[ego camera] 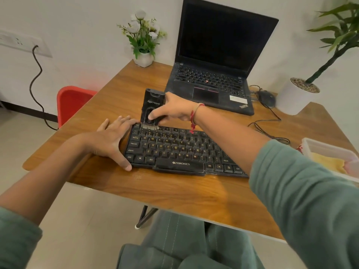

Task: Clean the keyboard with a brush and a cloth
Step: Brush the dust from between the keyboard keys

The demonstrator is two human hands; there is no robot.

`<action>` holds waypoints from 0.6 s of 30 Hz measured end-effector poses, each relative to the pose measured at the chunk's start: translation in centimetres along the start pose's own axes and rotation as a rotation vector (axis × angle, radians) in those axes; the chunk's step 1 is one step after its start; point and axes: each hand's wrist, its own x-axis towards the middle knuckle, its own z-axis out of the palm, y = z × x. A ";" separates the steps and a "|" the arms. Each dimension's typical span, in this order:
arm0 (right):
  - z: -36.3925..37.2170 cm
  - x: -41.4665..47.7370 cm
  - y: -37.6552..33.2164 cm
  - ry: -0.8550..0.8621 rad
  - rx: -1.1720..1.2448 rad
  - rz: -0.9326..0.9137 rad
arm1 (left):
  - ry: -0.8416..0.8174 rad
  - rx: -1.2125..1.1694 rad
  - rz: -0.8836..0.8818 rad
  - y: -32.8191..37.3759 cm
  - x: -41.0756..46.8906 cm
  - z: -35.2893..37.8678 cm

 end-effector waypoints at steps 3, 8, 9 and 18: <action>-1.1 -0.2 0.4 -0.060 0.043 0.050 | 0.021 -0.010 0.014 -0.1 0.0 0.1; -6.8 -4.6 3.3 -0.071 -0.086 0.134 | 0.041 -0.014 0.026 -0.3 0.1 0.2; -8.0 -6.0 4.0 -0.060 -0.104 0.150 | 0.040 -0.012 0.026 -0.3 0.1 0.1; -14.7 -14.6 6.2 0.092 -0.232 0.383 | 0.044 -0.018 0.038 -0.5 0.1 0.2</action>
